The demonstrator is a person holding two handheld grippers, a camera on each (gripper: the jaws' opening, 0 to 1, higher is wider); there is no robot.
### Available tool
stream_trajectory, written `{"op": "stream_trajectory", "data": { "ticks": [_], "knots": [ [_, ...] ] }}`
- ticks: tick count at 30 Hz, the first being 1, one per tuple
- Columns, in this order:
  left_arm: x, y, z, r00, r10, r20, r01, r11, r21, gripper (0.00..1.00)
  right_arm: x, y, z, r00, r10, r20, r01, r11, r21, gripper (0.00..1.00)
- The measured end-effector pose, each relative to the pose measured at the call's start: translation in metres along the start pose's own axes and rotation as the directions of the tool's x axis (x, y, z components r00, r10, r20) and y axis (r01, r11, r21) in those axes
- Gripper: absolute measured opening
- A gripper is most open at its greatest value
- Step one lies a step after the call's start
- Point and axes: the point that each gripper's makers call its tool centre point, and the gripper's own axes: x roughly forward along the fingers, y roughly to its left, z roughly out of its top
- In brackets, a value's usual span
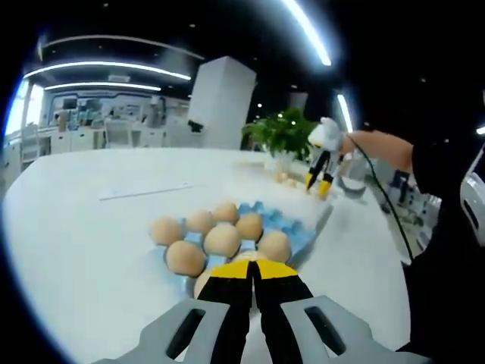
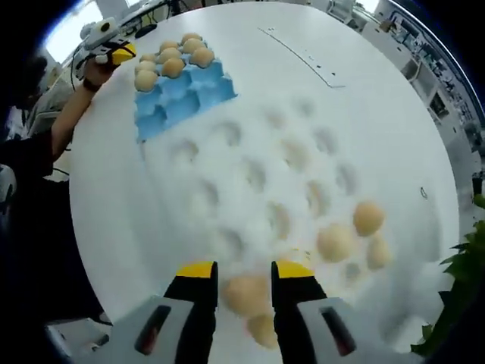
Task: Pick up the eggs on the table and place them into the egg tray on the table
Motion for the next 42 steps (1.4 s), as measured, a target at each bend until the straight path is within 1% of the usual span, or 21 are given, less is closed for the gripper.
{"op": "stream_trajectory", "data": {
  "ticks": [4, 7, 9, 18, 22, 27, 31, 38, 42],
  "knots": [
    [0.001, -0.001, -0.001, 1.000, 0.005, -0.006, -0.005, 1.000, 0.006, 0.00, 0.001, -0.002, -0.015, 1.000, -0.009, -0.016, 0.009, 1.000, -0.002, 0.29],
    [0.001, 0.001, -0.001, 1.000, 0.007, -0.006, -0.007, 1.000, 0.006, 0.00, 0.003, -0.004, -0.021, 1.000, -0.016, -0.020, 0.016, 1.000, -0.001, 0.29],
    [0.001, 0.001, -0.001, 1.000, 0.007, -0.007, -0.007, 1.000, 0.006, 0.00, 0.006, 0.001, -0.023, 1.000, -0.021, -0.021, 0.021, 1.000, -0.002, 0.27],
    [0.003, 0.001, -0.002, 1.000, 0.007, -0.012, -0.007, 1.000, 0.007, 0.00, 0.008, 0.001, -0.026, 1.000, -0.015, -0.017, 0.015, 0.999, 0.036, 0.26],
    [0.003, 0.001, -0.003, 1.000, 0.007, -0.013, -0.007, 1.000, 0.007, 0.00, 0.009, 0.001, -0.027, 1.000, -0.016, -0.016, 0.017, 0.999, 0.034, 0.26],
    [0.003, 0.000, -0.003, 1.000, 0.007, -0.015, -0.006, 1.000, 0.010, 0.00, 0.012, 0.003, -0.027, 0.998, -0.039, -0.048, 0.038, 0.999, -0.005, 0.26],
    [0.004, -0.001, -0.004, 1.000, 0.007, -0.017, -0.007, 1.000, 0.009, 0.00, 0.010, 0.006, -0.027, 0.997, -0.042, -0.064, 0.040, 0.999, -0.038, 0.26],
    [0.002, -0.002, -0.003, 1.000, 0.008, -0.011, -0.007, 1.000, 0.013, 0.00, 0.008, 0.006, -0.031, 0.995, -0.047, -0.089, 0.045, 0.999, -0.016, 0.26],
    [0.003, -0.002, -0.003, 1.000, 0.007, -0.013, -0.007, 1.000, 0.016, 0.00, 0.009, 0.007, -0.032, 0.995, -0.041, -0.086, 0.041, 0.999, 0.006, 0.27]
  ]
}}
